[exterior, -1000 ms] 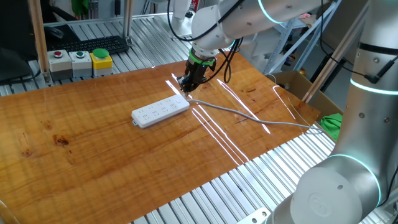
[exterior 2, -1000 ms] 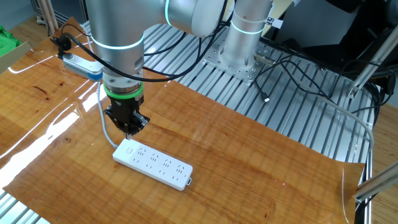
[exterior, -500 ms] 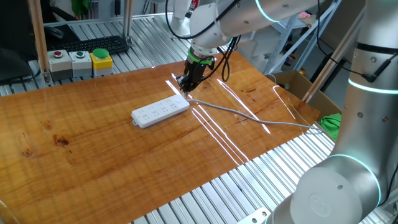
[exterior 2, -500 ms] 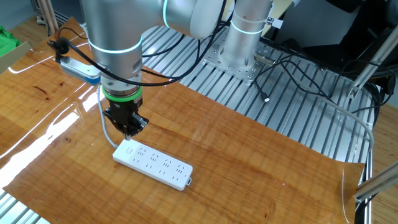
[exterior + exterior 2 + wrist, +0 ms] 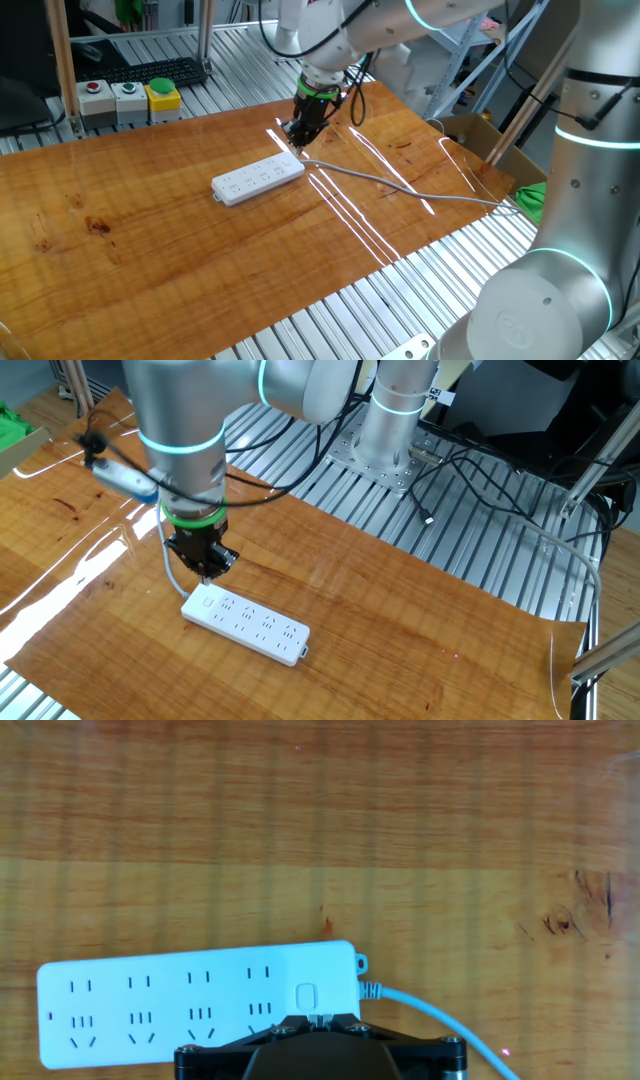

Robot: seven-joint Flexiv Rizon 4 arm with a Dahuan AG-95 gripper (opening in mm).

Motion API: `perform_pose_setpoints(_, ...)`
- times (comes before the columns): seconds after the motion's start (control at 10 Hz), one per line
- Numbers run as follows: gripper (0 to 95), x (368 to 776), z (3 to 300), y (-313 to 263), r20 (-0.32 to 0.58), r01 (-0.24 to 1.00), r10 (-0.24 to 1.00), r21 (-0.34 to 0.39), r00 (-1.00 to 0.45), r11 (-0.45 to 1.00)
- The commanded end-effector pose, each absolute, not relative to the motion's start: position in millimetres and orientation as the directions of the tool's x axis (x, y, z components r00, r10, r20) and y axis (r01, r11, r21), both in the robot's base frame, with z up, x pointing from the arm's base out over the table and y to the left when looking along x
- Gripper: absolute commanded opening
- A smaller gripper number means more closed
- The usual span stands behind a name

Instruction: Turn on the power strip by pressing the button

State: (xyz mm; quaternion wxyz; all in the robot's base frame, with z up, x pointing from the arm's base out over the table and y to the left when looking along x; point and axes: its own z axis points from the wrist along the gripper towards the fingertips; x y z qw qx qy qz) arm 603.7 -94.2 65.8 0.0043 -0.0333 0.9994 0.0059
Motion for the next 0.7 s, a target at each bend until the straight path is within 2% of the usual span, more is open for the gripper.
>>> perform_pose_setpoints(0.1, 0.0, 601.3, 67.7, -94.2, 0.005, -0.072, -0.072, 0.015, -0.997, 0.997)
perform_pose_setpoints(0.7, 0.0, 599.7, 63.9, -89.8, -0.006, -0.06, -0.06, 0.015, -0.998, 0.998)
